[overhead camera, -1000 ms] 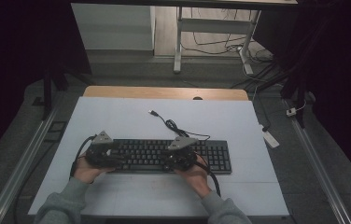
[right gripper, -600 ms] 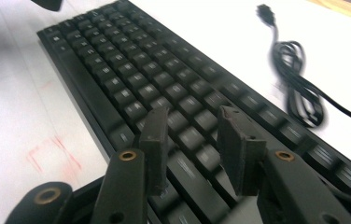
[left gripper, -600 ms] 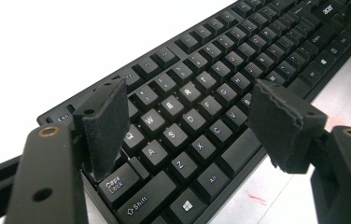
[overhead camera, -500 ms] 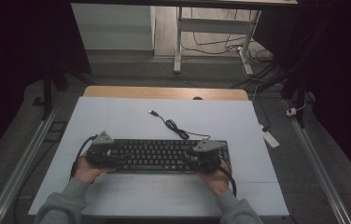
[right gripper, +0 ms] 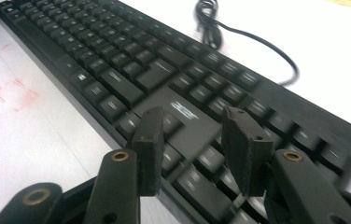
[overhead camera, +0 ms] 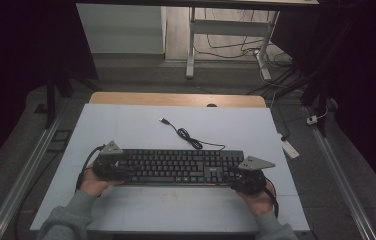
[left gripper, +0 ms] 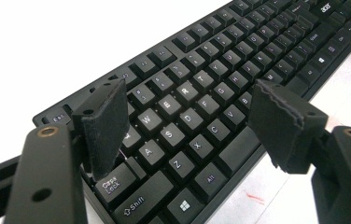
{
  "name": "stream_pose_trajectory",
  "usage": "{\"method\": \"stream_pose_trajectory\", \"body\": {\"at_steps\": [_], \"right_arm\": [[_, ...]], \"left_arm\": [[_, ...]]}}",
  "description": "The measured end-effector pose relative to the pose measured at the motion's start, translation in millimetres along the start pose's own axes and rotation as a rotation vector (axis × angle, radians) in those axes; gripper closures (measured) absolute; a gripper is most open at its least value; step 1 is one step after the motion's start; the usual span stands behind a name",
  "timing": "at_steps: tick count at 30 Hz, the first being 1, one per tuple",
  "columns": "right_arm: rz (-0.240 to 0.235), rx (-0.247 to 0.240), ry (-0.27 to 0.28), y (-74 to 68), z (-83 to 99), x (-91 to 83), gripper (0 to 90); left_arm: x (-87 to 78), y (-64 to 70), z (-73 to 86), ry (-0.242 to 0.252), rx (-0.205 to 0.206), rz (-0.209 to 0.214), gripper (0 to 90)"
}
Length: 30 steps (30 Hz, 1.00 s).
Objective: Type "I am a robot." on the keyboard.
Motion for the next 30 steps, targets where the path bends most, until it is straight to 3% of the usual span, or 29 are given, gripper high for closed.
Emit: {"method": "stream_pose_trajectory", "body": {"at_steps": [7, 20, 30], "right_arm": [[0.024, 0.021, -0.005, 12.5, 12.3, -11.1, 56.2], [0.024, 0.015, -0.010, 12.7, 13.7, -9.3, 55.3], [0.019, 0.018, -0.009, 11.7, 14.0, -8.0, 55.3]], "left_arm": [[-0.2, 0.8, -0.3, 0.001, 0.002, 0.010, 29.1], [-0.7, 7.7, -2.8, 0.017, -0.002, 0.053, 30.0], [2.2, 18.9, -4.0, 0.008, 0.035, 0.079, 43.2]]}}
Point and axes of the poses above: each handheld gripper's, and its own axes: x roughly forward along the jaws, z roughly out of its underside, y roughly to its right, the point moved 10 cm from there along x, roughly forward along the jaws, and after that the axes turned 6 degrees about z, right-handed, at the moved point
